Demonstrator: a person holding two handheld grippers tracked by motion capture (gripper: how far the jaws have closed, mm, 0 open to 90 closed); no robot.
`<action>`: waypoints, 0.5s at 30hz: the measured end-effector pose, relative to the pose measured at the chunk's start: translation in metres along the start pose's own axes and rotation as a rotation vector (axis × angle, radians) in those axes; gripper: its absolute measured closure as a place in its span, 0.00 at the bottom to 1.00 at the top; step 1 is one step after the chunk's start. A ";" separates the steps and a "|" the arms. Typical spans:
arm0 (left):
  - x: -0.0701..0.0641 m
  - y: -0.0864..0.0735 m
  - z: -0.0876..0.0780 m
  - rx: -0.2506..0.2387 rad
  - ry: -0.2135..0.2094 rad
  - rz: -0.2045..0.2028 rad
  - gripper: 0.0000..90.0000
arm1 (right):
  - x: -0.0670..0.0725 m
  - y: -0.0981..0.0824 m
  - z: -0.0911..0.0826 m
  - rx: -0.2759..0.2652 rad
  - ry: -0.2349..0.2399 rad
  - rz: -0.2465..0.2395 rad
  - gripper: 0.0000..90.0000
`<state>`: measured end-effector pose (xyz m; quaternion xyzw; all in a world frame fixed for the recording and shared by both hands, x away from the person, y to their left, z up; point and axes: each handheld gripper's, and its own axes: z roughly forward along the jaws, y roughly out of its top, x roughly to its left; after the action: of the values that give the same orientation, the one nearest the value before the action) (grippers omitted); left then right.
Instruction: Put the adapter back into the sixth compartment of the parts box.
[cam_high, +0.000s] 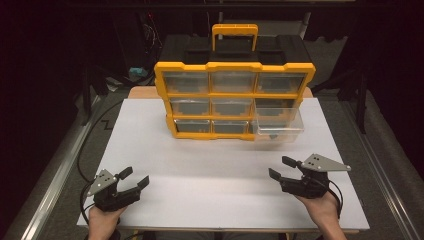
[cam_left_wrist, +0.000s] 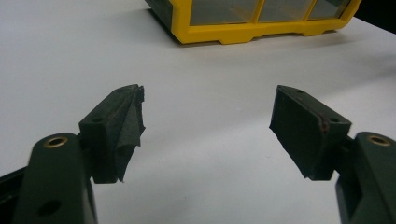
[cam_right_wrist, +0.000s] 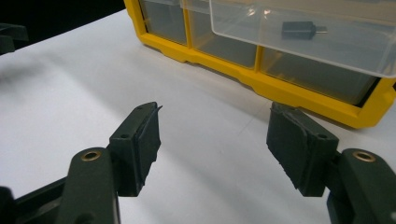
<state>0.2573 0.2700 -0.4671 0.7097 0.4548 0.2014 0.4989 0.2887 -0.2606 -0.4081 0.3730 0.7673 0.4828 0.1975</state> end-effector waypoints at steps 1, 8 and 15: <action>0.000 0.000 0.000 0.000 0.001 -0.001 0.30 | 0.000 0.000 0.000 0.000 0.000 0.000 0.39; 0.000 0.000 0.000 -0.004 0.002 -0.003 0.30 | -0.004 -0.007 -0.001 0.000 -0.013 0.010 0.38; 0.000 0.000 0.000 -0.005 0.003 -0.003 0.30 | -0.007 -0.011 -0.004 -0.007 -0.026 0.022 0.38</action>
<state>0.2572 0.2704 -0.4670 0.7073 0.4561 0.2026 0.5005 0.2866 -0.2711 -0.4168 0.3872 0.7588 0.4827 0.2032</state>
